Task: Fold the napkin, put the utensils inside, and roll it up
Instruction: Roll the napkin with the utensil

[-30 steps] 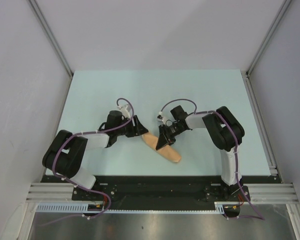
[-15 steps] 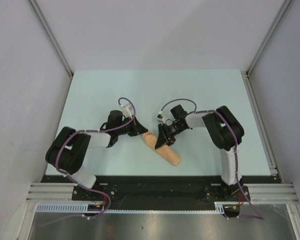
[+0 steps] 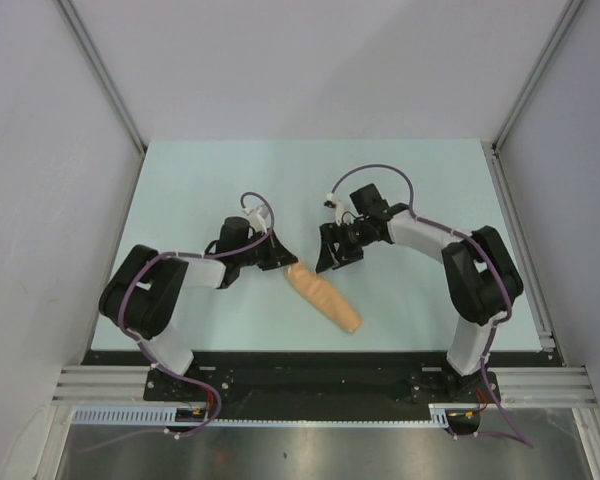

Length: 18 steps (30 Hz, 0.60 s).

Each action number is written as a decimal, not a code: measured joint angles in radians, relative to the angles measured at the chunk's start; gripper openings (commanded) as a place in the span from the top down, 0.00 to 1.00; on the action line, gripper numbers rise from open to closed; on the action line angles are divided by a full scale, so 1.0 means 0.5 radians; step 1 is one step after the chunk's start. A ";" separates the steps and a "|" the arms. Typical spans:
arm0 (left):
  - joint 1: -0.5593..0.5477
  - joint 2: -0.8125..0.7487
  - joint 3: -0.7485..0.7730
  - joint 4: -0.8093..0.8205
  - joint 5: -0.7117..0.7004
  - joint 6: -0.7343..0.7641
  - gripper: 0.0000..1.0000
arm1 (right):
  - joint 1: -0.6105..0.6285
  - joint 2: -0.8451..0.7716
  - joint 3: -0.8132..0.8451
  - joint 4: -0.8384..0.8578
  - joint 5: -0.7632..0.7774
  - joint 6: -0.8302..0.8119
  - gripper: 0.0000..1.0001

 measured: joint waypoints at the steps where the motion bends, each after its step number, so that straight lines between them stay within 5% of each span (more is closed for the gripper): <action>1: -0.001 0.006 0.005 -0.006 -0.002 0.000 1.00 | 0.024 -0.063 0.000 0.001 0.073 -0.006 0.28; 18: 0.009 0.101 0.085 -0.087 -0.032 -0.015 1.00 | 0.979 -0.410 -0.326 0.258 1.622 -0.226 0.26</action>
